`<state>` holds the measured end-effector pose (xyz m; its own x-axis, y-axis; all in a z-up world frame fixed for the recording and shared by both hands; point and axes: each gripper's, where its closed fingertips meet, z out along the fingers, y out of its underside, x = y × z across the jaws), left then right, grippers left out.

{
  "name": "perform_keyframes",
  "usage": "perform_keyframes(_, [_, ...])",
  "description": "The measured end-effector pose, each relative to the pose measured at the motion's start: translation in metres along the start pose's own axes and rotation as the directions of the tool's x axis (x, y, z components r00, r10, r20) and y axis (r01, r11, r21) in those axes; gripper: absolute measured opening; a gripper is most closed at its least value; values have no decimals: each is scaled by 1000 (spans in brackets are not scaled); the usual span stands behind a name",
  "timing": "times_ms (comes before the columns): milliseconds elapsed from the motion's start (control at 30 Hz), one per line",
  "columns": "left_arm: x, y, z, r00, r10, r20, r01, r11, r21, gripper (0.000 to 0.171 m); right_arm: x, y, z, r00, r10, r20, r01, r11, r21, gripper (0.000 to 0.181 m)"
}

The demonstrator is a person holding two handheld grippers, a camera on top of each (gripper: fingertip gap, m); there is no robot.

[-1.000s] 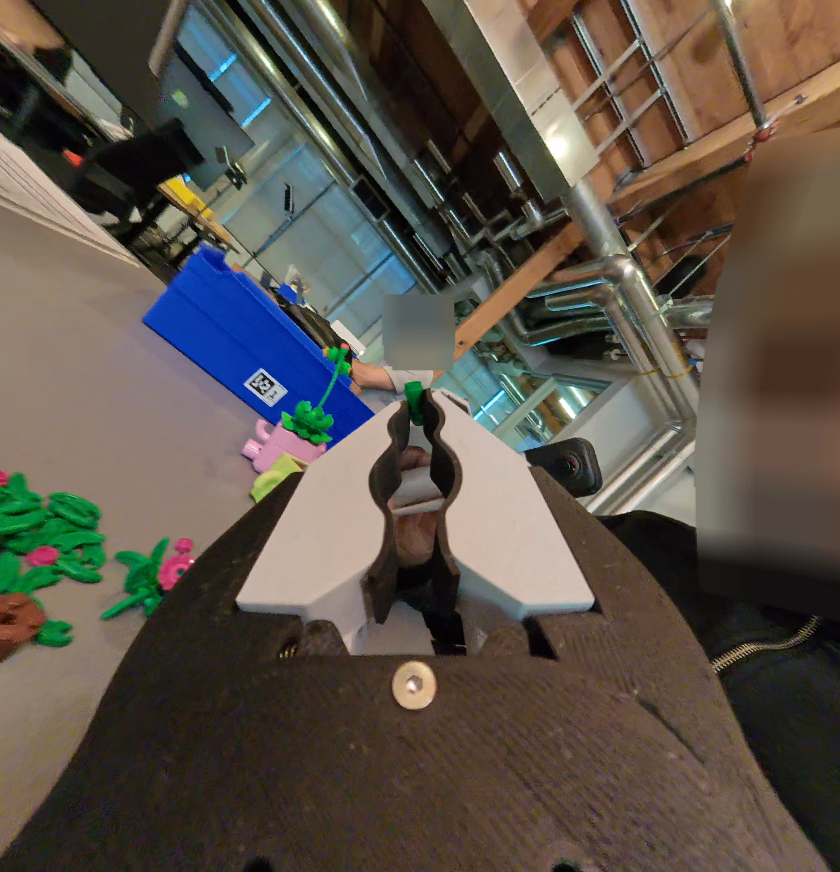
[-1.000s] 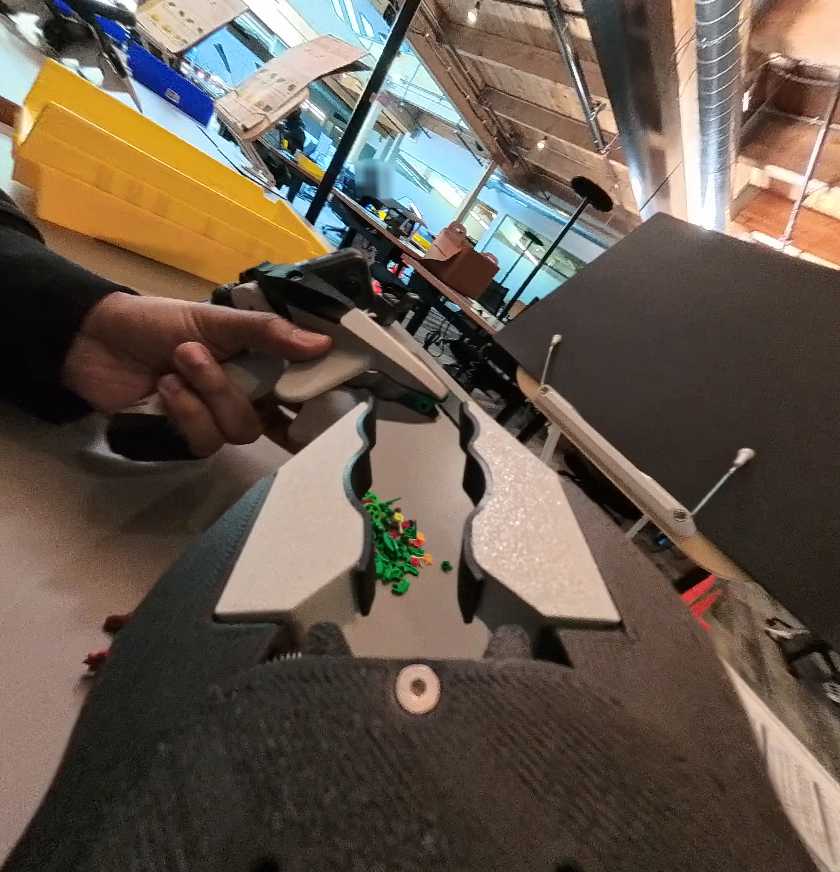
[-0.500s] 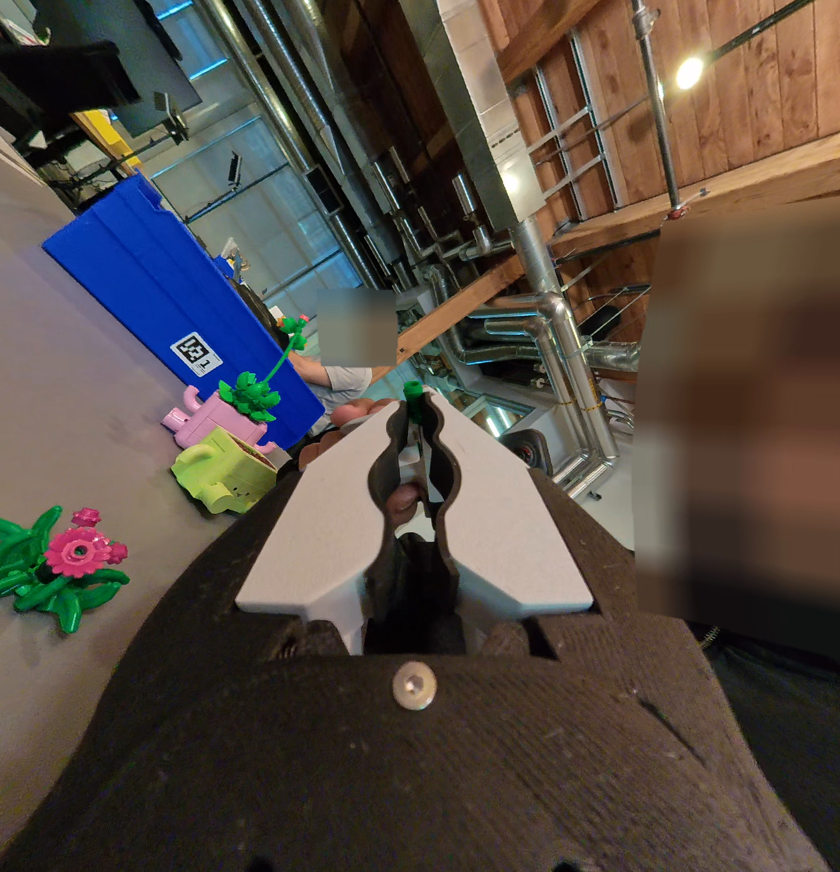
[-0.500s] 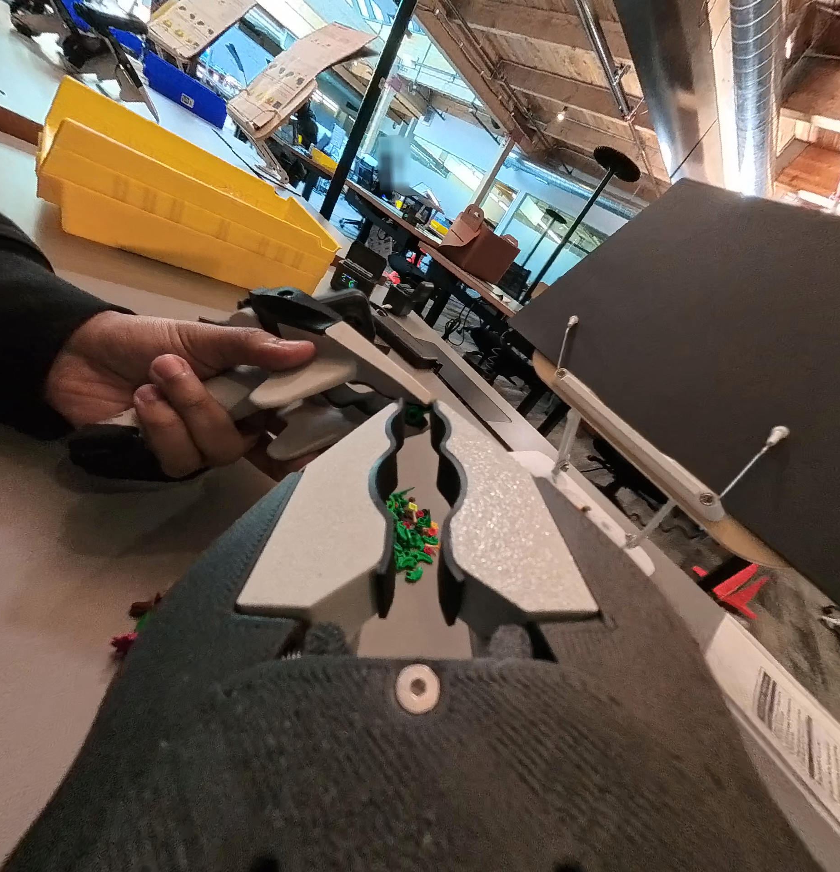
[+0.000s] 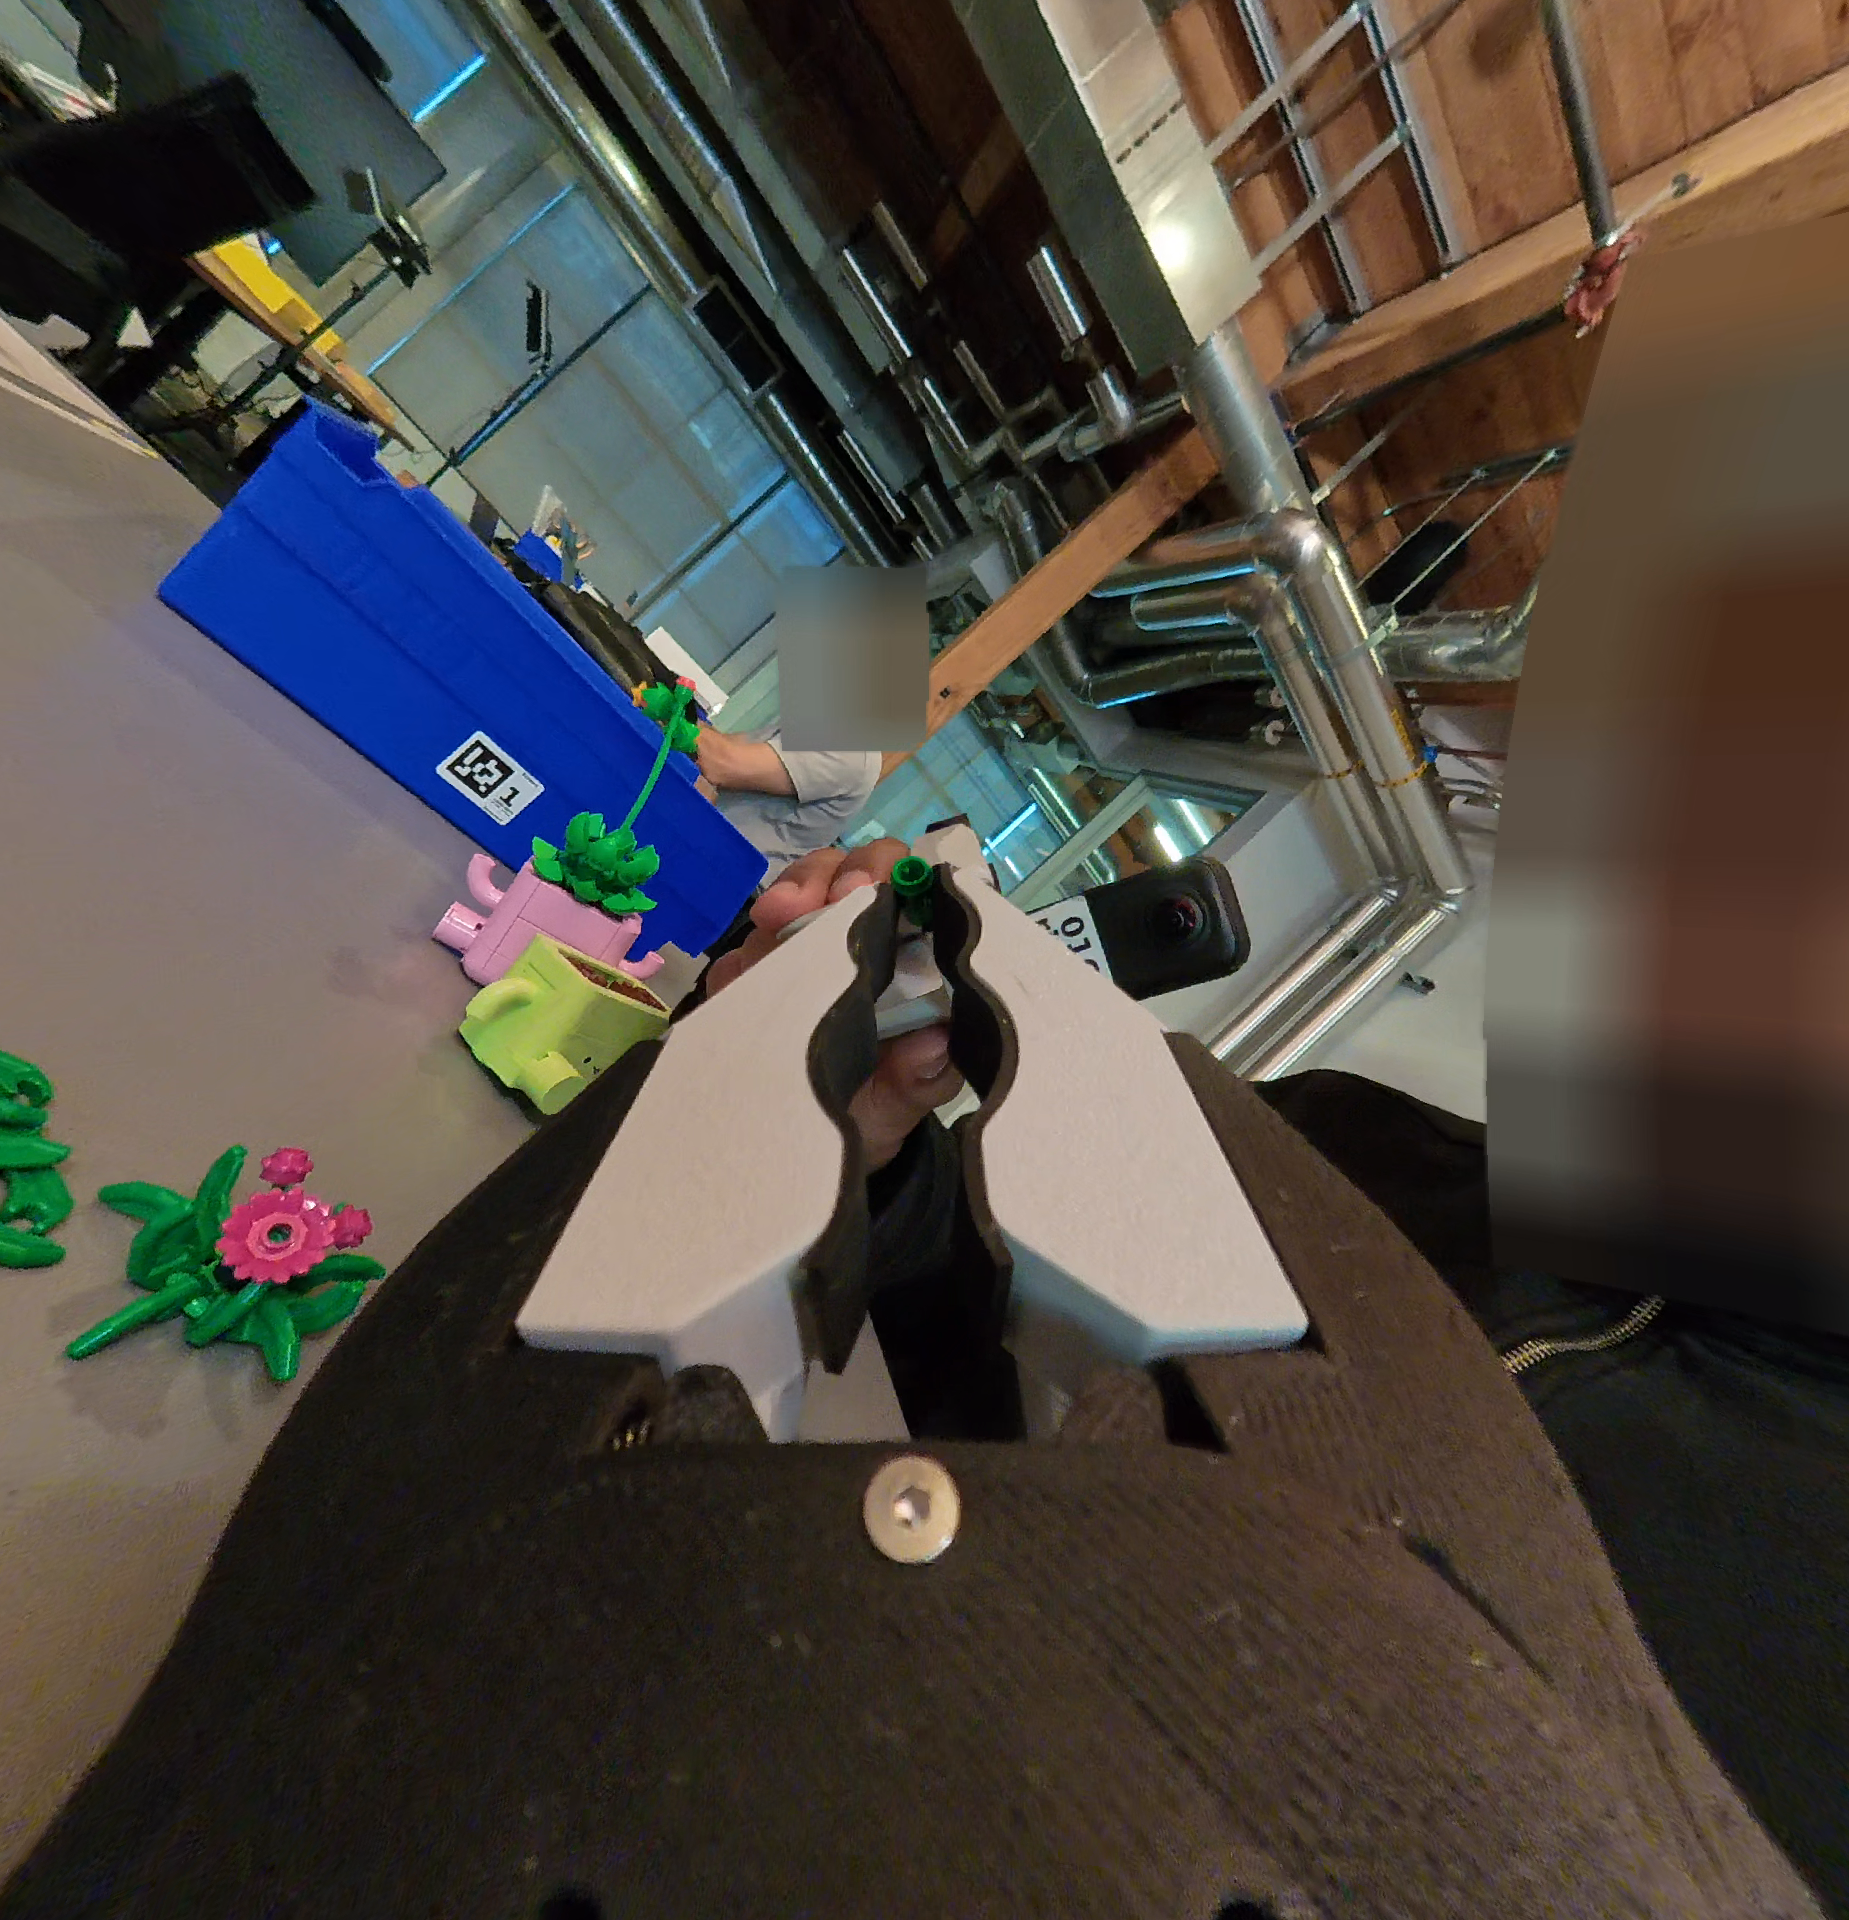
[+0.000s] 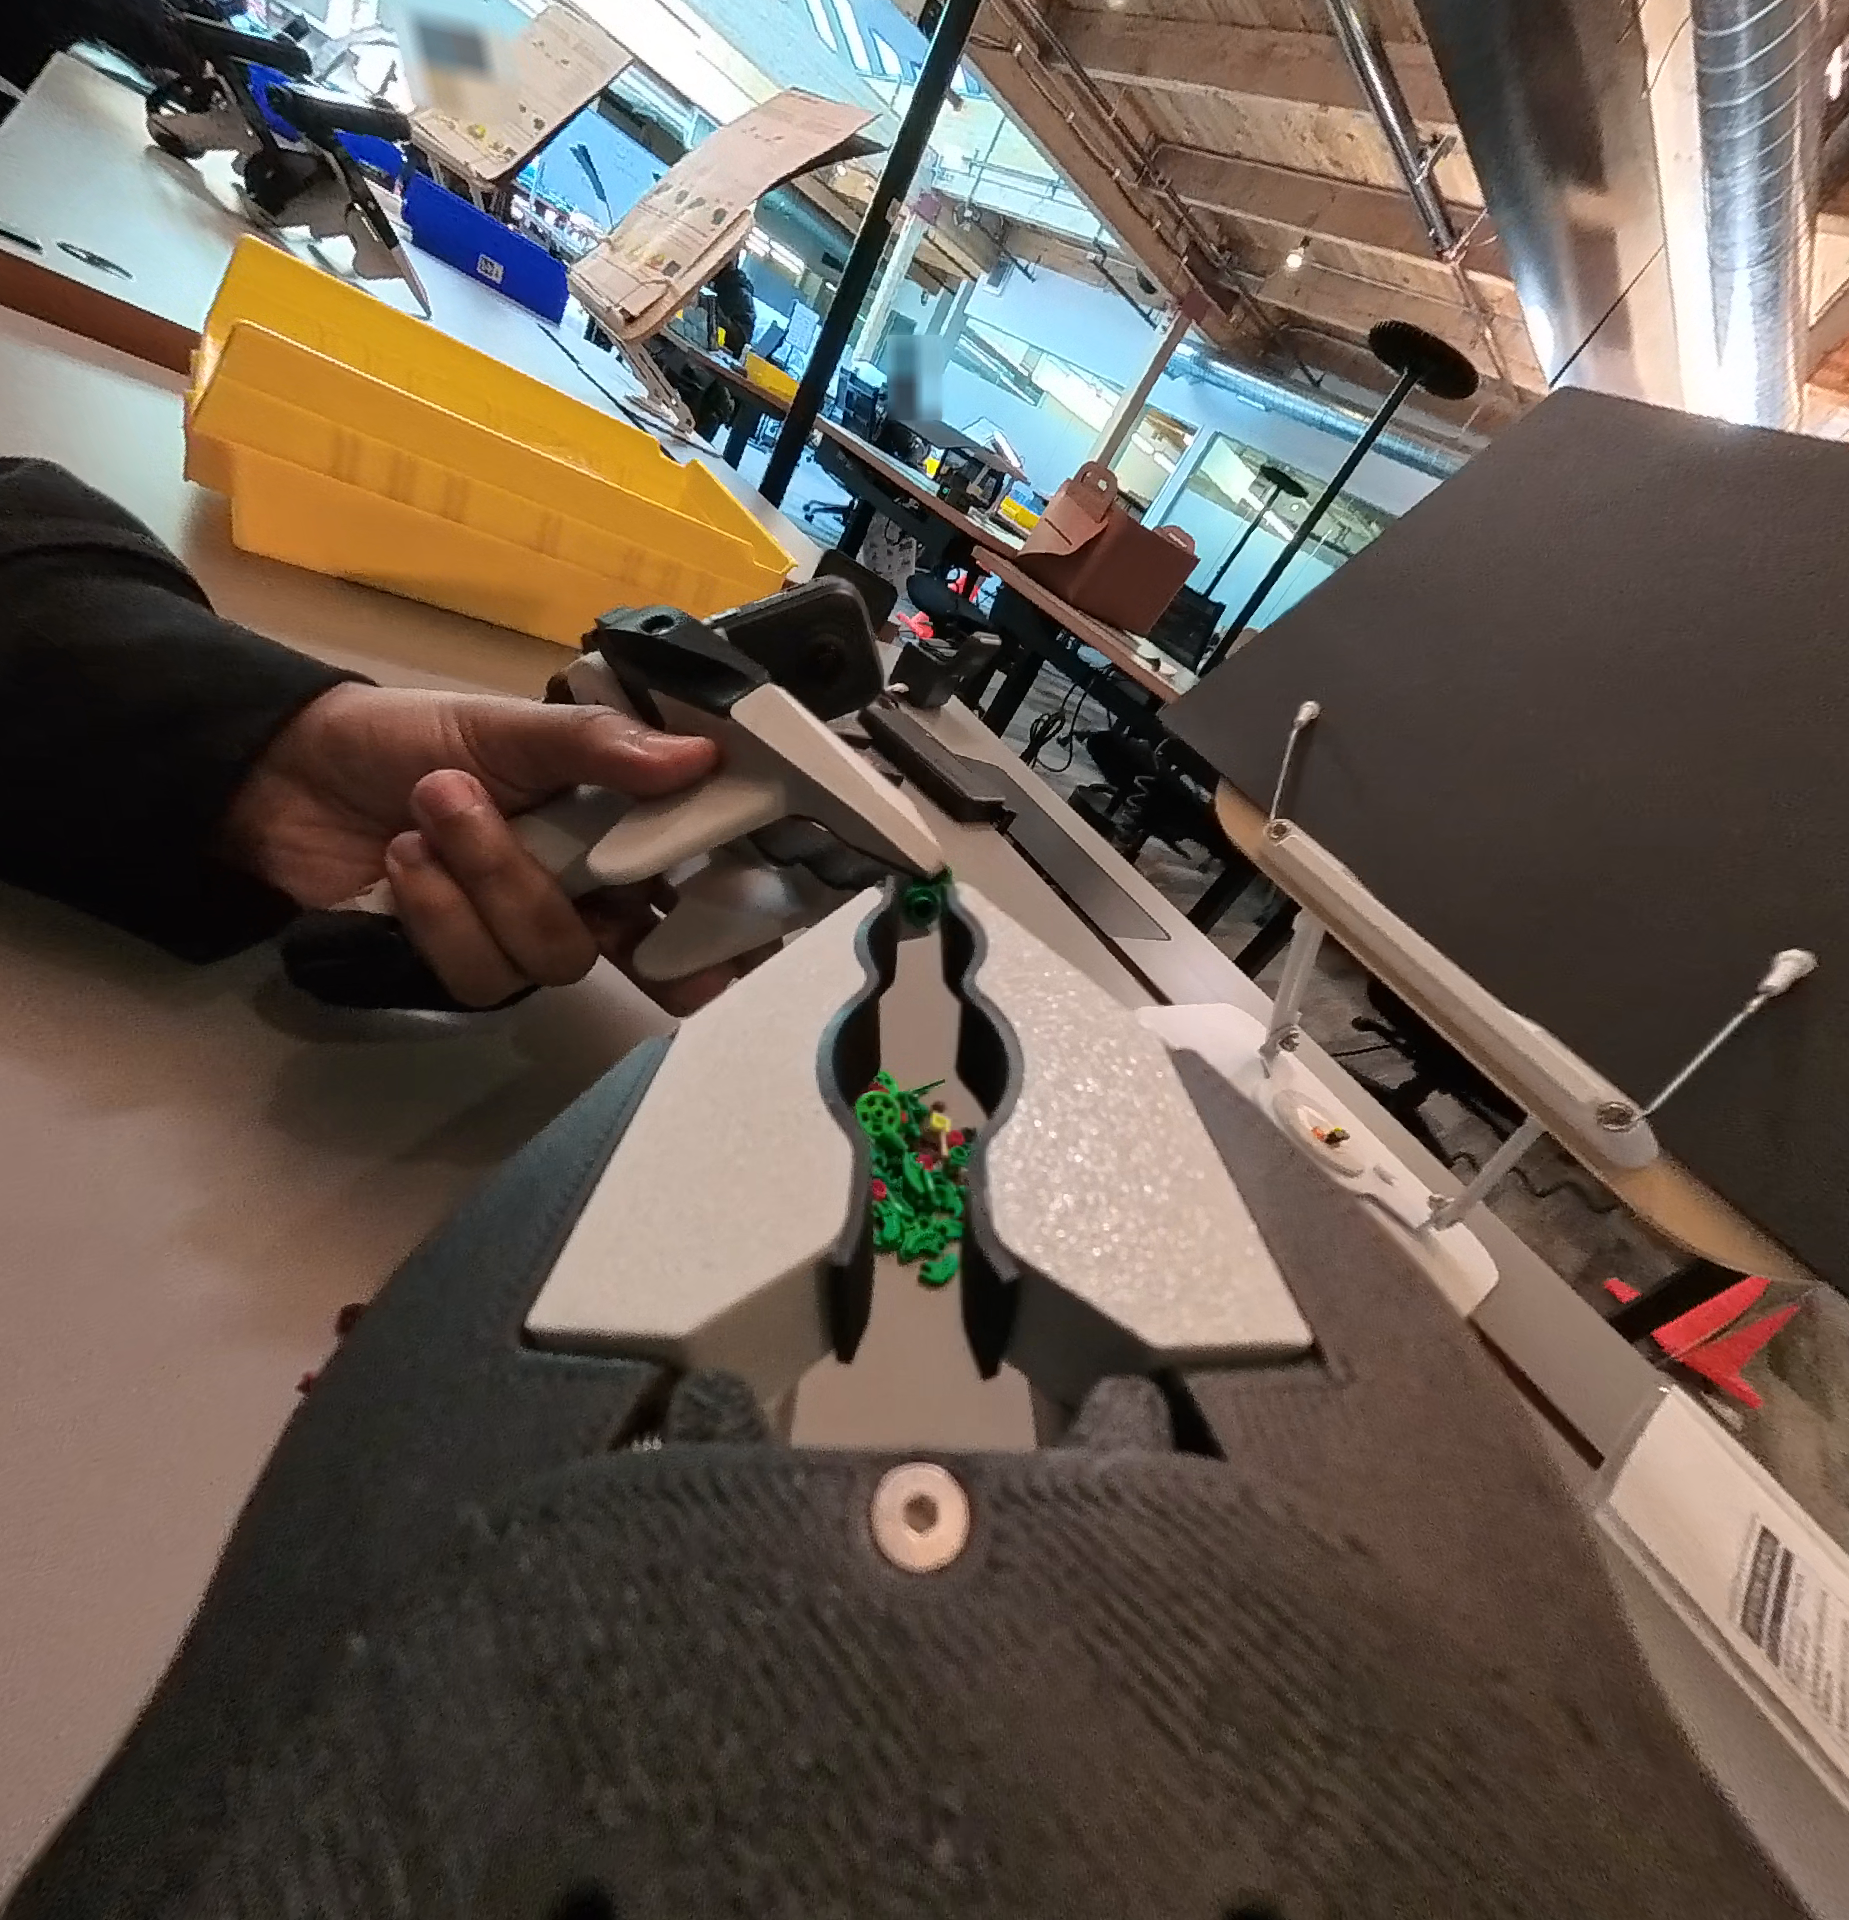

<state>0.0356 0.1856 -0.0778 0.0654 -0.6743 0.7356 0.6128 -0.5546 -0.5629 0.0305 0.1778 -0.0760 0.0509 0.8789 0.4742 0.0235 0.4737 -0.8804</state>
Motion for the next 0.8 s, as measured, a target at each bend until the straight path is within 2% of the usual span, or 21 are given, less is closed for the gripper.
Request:
perform_keyframes(100, [2,2,0,1000,-3,-1,3,1000,-25,3,-2,1,1,1000,-27,-1,27,1000,-3,17])
perform_keyframes(167, [2,2,0,1000,-3,2,3,999,-35,2,-5,3,2,999,-30,15,31,999,-12,17])
perform_keyframes(267, [3,7,1,1000,0,2,0,997,-74,2,-5,3,2,999,-29,19,29,999,-13,5])
perform_keyframes(333, [4,7,2,1000,3,12,-2,996,-88,2,-5,1,1,999,-25,24,25,1000,-7,5])
perform_keyframes(467, [4,7,1,997,61,52,-54,990,-130,1,-6,3,2,994,75,86,-69,995,-66,5])
perform_keyframes(633, [18,17,-2,976,216,-14,-213,953,-214,0,-18,-7,-3,954,212,210,-204,977,-59,5])
perform_keyframes(800, [23,18,-1,961,275,-20,-274,941,-197,0,-19,-12,-6,906,315,282,-313,948,-52,4])
